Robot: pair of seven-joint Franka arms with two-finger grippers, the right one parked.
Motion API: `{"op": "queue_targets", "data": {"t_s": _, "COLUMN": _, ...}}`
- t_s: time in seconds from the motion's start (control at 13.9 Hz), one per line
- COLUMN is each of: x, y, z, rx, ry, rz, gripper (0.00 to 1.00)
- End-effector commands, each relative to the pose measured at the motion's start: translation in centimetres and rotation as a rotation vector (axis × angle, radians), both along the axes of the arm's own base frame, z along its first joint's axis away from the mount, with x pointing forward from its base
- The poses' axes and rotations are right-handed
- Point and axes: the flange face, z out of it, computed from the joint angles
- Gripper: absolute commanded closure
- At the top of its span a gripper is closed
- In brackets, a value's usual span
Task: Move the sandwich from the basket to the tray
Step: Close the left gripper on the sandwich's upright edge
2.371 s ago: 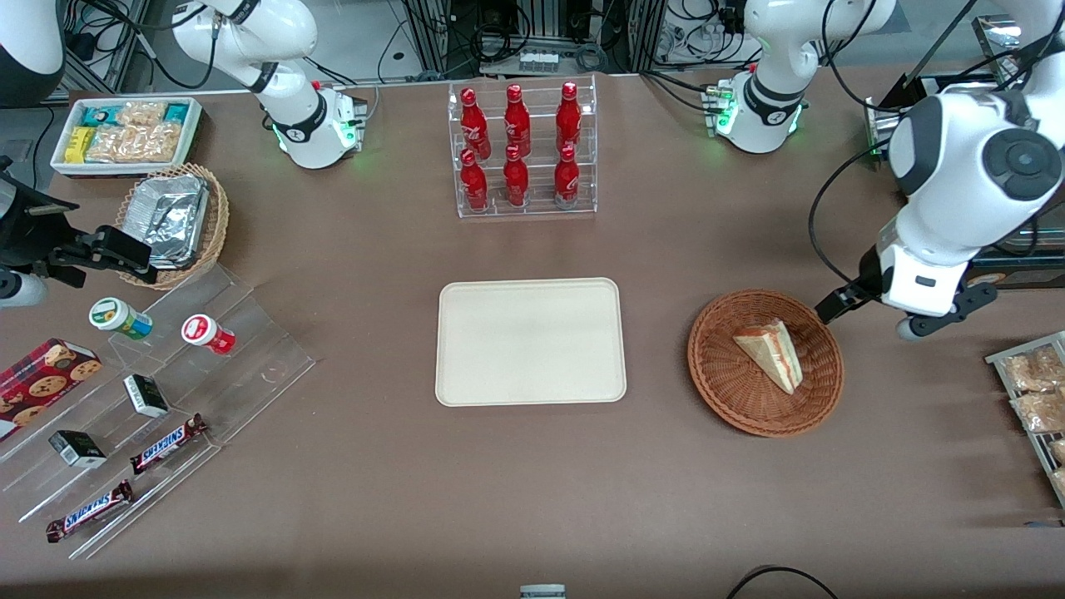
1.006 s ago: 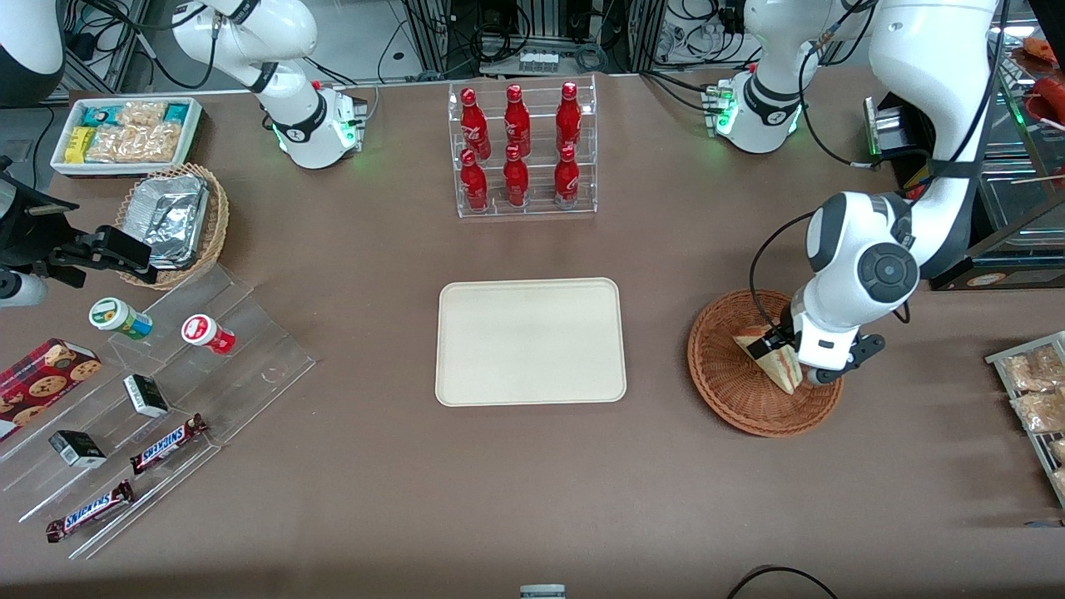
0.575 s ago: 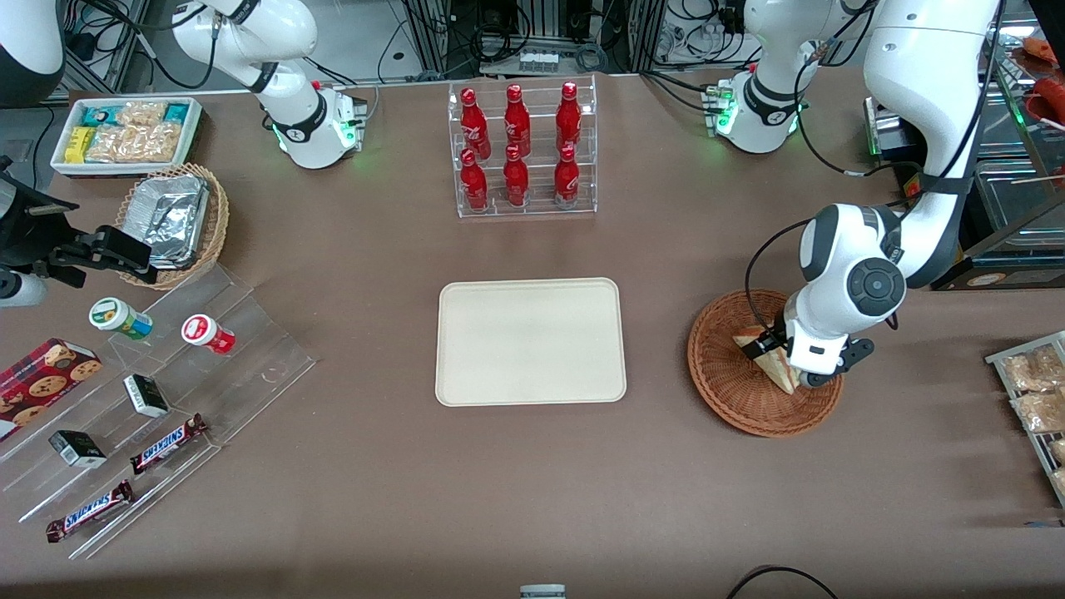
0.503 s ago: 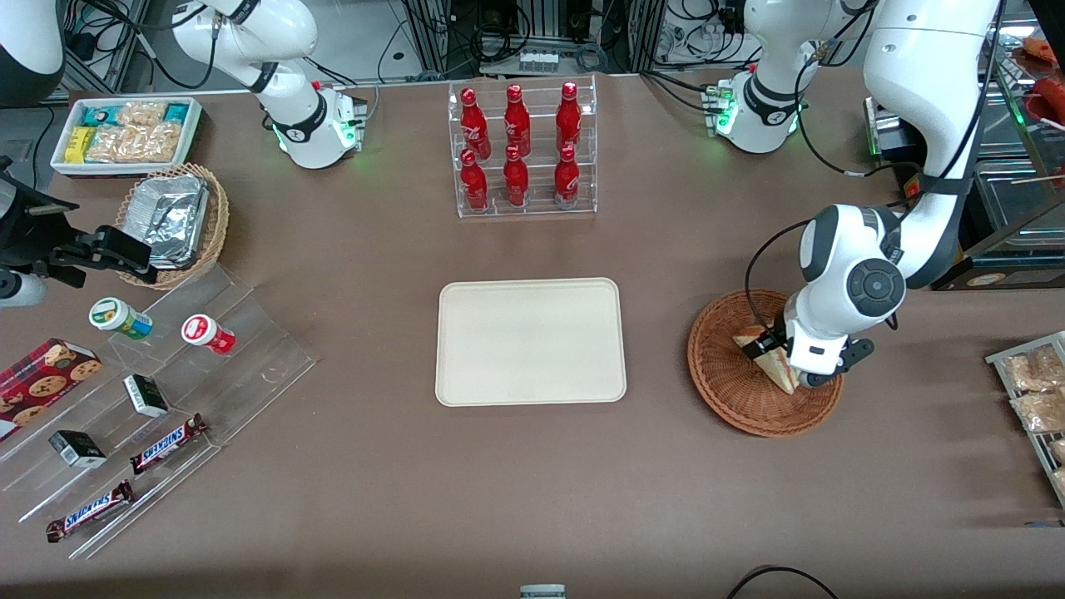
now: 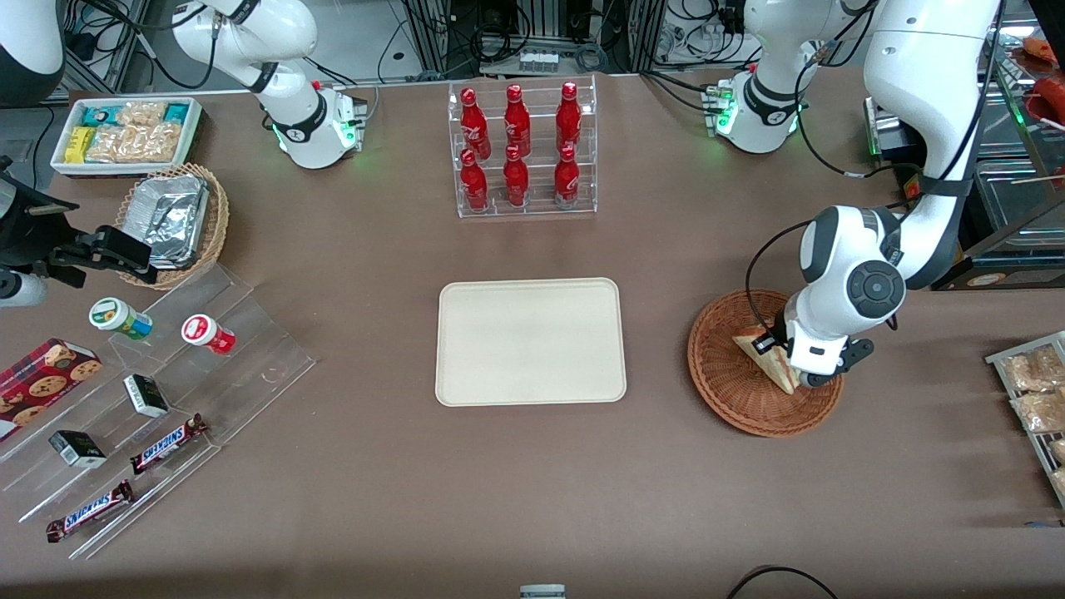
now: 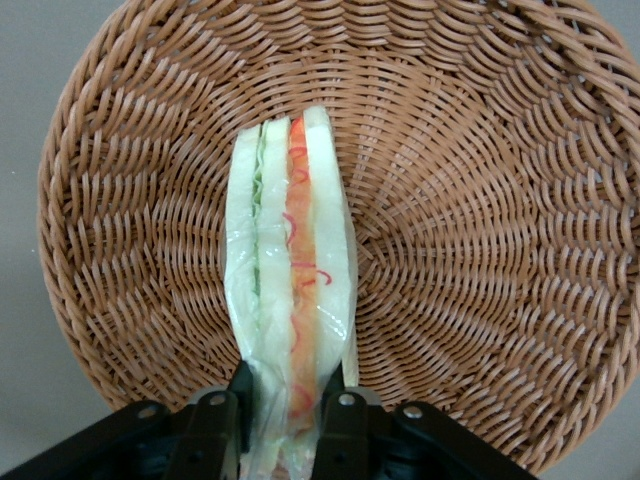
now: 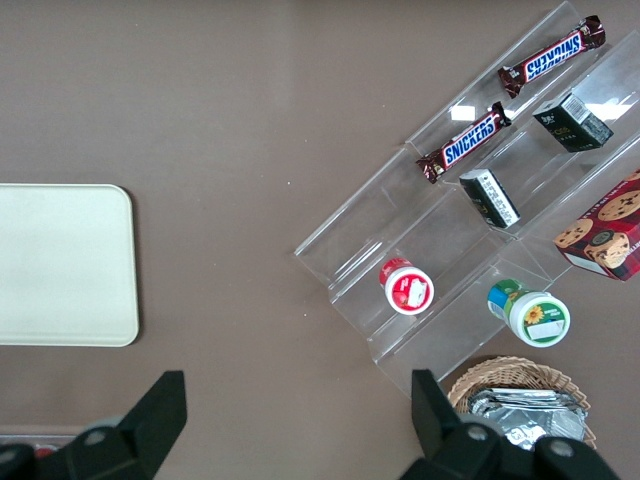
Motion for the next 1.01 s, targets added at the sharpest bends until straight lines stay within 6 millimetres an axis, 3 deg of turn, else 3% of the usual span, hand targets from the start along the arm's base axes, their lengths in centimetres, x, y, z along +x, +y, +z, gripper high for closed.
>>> {"op": "queue_targets", "data": {"t_s": 0.0, "x": 0.2, "y": 0.1, "z": 1.0, "rx": 0.013, "ry": 0.001, "rz": -0.006, "gripper": 1.00}}
{"op": "queue_targets", "data": {"t_s": 0.65, "x": 2.9, "y": -0.9, "z": 7.4, "rx": 0.069, "ry": 0.044, "rz": -0.046, "gripper": 1.00}}
{"op": "queue_targets", "data": {"t_s": 0.93, "x": 2.7, "y": -5.5, "z": 10.2, "rx": 0.081, "ry": 0.069, "rz": -0.124, "gripper": 1.00}}
